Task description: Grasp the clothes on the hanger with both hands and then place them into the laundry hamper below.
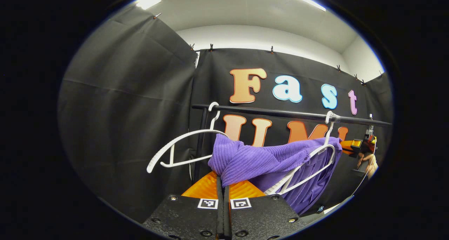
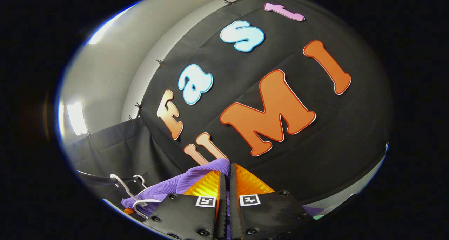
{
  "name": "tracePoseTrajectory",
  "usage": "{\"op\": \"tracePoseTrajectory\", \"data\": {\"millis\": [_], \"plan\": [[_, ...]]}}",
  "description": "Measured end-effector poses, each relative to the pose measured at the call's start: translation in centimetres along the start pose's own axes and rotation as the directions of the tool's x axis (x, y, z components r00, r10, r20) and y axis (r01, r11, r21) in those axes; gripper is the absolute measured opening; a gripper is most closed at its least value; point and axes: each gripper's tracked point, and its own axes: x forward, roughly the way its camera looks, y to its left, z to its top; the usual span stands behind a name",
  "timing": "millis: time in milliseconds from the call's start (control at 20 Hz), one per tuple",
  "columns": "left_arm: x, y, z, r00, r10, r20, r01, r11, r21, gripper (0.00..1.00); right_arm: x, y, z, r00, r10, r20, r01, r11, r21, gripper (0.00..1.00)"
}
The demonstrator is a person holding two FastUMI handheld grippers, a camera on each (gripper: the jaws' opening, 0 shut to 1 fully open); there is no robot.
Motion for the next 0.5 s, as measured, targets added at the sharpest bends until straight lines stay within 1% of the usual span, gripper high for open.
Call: {"op": "tracePoseTrajectory", "data": {"millis": [100,200,300,500], "plan": [[0.5,0.5,-1.2,1.0,0.003,-0.029,-0.004,1.0,-0.011,0.0,0.7,-0.9,-0.8,0.999,-0.038,-0.024,0.037,0.999,-0.029,0.11],[1.1,0.6,-3.4,0.996,-0.007,-0.087,0.002,0.998,-0.056,0.0,1.1,-2.3,-2.4,0.994,-0.085,-0.066,0.082,0.995,-0.051,0.11],[1.6,1.2,-5.1,0.992,-0.002,-0.123,-0.008,0.997,-0.079,0.0,1.2,-2.6,-3.6,0.993,-0.088,-0.075,0.086,0.996,-0.034,0.11],[1.9,1.7,-6.8,0.989,-0.002,-0.149,-0.009,0.998,-0.069,0.0,0.9,-3.9,-5.7,0.989,-0.111,-0.093,0.11,0.994,-0.024,0.11]]}}
